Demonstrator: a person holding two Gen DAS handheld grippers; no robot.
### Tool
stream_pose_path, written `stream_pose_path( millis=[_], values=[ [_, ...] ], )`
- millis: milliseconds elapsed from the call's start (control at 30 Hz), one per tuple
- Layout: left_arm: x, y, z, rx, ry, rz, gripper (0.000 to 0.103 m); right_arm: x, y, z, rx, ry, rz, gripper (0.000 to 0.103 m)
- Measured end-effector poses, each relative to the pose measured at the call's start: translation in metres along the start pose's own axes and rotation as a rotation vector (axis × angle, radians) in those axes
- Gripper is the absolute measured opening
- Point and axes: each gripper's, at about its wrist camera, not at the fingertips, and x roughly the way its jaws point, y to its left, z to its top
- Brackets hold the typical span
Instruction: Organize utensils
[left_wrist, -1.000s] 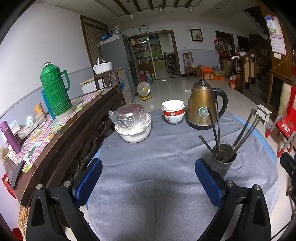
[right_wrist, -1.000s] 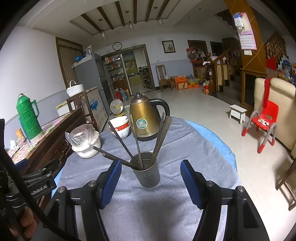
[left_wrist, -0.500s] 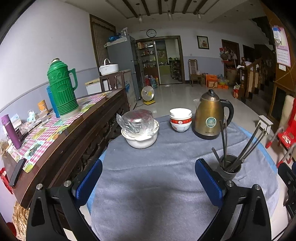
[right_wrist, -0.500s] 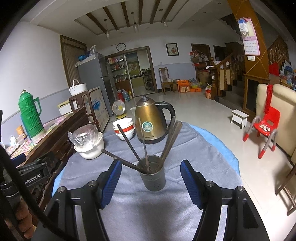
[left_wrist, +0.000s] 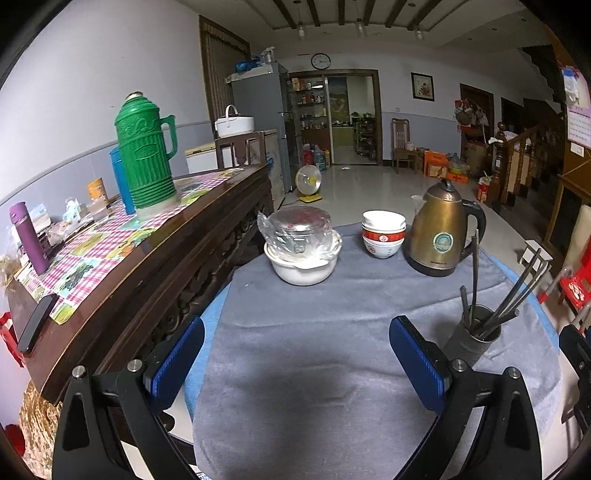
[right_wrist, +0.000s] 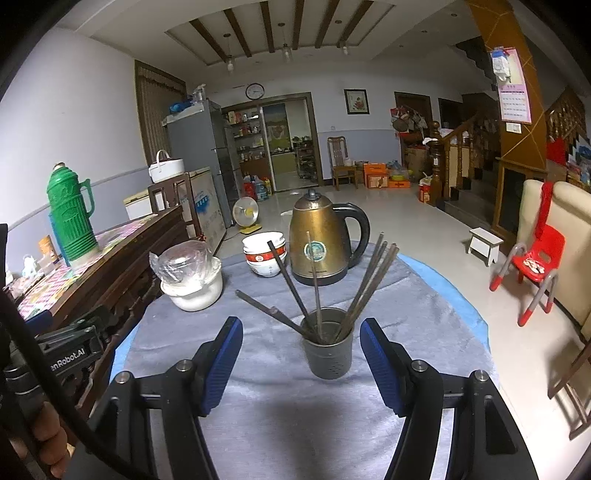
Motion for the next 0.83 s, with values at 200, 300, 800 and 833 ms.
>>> stream_pose_path(
  millis=[200,300,800,833],
  values=[
    [0.0,0.009,-0.002,-0.01,0.001,0.012,0.1,-0.002,0.01,-0.002,-0.009,0.0,0.011,0.07],
    [-0.002,0.01,-0.002,-0.011,0.0,0.016,0.1,-0.003,0.012,-0.003,-0.011,-0.001,0.018,0.07],
    [0.001,-0.022,-0.011,0.028,-0.006,-0.035,0.1,0.004,-0.031,-0.006,0.046,-0.01,-0.012,0.07],
    [0.008,-0.026,-0.015,0.032,-0.002,-0.039,0.1,0.008,-0.039,-0.007,0.049,-0.007,-0.026,0.07]
  ],
)
